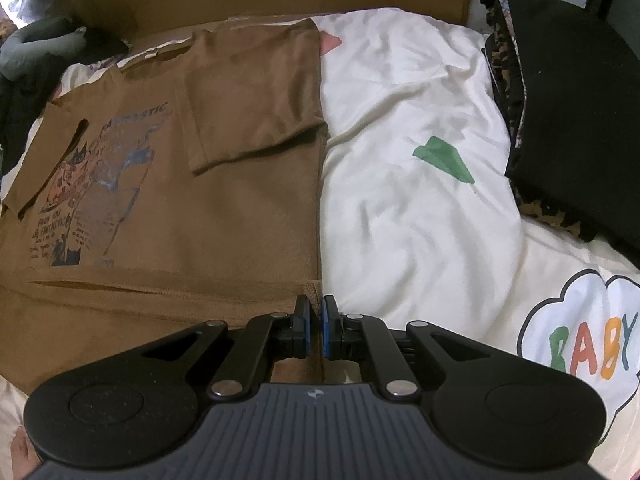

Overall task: Fold clothes
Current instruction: 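Close both grippers on the brown shirt hem, then lift the hem with both grippers and fold it over toward the collar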

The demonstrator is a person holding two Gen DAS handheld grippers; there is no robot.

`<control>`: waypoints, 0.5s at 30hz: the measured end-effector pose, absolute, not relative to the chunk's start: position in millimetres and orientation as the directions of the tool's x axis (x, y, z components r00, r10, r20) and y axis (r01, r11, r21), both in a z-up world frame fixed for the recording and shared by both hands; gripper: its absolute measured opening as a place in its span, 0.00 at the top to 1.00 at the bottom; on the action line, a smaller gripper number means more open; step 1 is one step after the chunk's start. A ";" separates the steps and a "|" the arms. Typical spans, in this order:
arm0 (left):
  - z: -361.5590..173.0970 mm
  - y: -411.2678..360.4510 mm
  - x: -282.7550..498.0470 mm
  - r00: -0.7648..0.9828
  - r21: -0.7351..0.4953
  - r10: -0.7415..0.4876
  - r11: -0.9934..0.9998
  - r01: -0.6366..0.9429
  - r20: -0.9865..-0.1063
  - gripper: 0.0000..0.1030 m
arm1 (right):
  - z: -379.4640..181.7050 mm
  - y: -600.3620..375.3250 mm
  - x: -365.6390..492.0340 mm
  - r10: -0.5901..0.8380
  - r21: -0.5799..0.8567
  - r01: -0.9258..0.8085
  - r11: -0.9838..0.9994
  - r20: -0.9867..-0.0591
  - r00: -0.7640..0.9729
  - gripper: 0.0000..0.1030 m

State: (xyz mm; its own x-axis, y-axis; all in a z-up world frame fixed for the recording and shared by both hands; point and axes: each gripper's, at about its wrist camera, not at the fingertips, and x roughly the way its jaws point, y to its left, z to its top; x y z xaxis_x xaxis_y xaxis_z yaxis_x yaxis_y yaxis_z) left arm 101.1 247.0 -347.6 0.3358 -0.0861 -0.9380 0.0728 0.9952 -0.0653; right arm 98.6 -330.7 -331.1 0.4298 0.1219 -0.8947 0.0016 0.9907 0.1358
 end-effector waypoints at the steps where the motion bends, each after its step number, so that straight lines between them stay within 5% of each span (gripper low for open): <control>1: -348.4 248.6 101.1 0.331 -0.076 -0.093 0.995 0.066 -0.939 0.82 | -332.2 -330.7 98.3 0.121 0.133 -0.001 0.991 -0.896 0.427 0.96; 7: -350.3 262.2 103.7 0.324 -0.158 -0.153 0.987 0.009 -0.934 0.80 | -334.8 -331.2 97.1 0.115 0.126 -0.002 0.992 -0.901 0.419 0.96; 10: -348.5 265.0 103.9 0.325 -0.152 -0.138 0.988 -0.018 -0.936 0.91 | -332.2 -330.5 96.1 0.113 0.125 0.001 0.992 -0.896 0.429 0.96; 15: -333.4 266.2 98.2 0.358 -0.146 -0.124 0.989 -0.036 -0.926 0.94 | -321.5 -333.0 94.8 0.108 0.124 0.007 0.992 -0.884 0.455 0.96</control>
